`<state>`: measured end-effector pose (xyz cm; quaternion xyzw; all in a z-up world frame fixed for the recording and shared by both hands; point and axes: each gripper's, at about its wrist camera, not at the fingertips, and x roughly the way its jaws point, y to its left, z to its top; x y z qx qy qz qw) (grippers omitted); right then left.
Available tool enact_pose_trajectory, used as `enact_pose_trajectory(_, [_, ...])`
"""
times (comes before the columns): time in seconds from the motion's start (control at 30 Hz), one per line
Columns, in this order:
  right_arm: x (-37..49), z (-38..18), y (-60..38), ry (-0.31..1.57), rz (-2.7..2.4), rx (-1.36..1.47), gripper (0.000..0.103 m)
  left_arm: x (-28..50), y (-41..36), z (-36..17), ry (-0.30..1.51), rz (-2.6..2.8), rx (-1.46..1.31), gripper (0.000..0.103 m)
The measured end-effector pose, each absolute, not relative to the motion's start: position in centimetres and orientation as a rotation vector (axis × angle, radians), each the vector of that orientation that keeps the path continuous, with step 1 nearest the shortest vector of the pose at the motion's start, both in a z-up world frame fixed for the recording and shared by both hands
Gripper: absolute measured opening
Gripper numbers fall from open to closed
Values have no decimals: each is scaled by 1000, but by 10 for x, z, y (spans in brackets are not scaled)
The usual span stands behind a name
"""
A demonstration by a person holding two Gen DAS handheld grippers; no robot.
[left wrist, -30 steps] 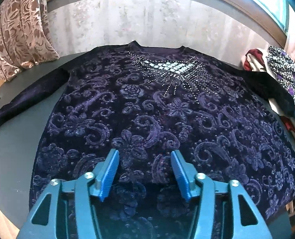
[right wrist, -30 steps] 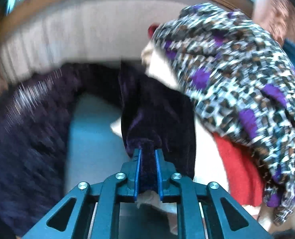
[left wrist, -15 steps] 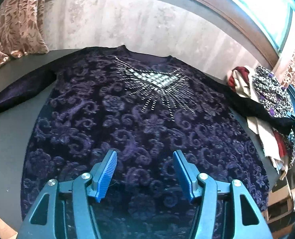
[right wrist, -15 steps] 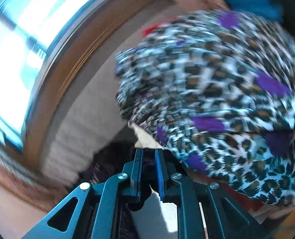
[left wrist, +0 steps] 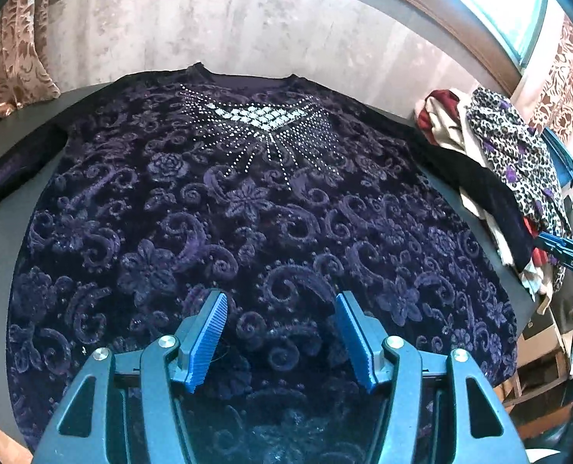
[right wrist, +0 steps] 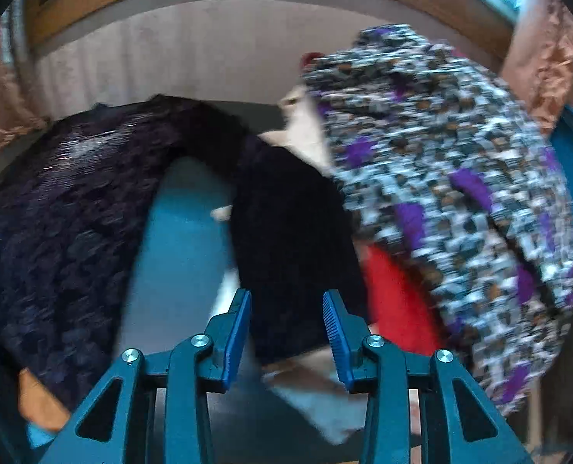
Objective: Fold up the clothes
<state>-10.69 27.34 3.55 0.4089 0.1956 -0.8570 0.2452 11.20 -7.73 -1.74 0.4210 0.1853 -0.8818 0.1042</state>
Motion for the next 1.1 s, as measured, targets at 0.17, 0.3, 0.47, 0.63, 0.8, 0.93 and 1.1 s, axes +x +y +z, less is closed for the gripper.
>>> enact_pose_trajectory(0.17, [-126, 12, 249, 565, -2229, 1198, 40, 113, -74, -20, 547, -2605, 1265, 59])
enact_pose_trajectory(0.3, [-144, -13, 238, 672, -2191, 1304, 35, 117, -74, -20, 553, -2608, 1263, 59])
enact_pose_trajectory(0.47, [-163, 15, 263, 284, -2175, 1386, 7, 118, -75, -17, 572, -2632, 1265, 59])
enact_pose_trajectory(0.63, [-183, 13, 289, -97, -2070, 1492, 4, 103, -72, -6, 640, -2695, 1266, 59])
enact_pose_trajectory(0.8, [-176, 17, 305, -531, -1928, 1391, 4, 68, -52, 18, 824, -2864, 1238, 59])
enact_pose_trajectory(0.93, [-158, 5, 291, -819, -1763, 1287, 3, 33, -11, 45, 721, -3059, 1204, 60])
enact_pose_trajectory(1.1, [-140, -14, 271, -1106, -1552, 1175, 3, 0, 42, 53, 471, -3179, 1253, 60])
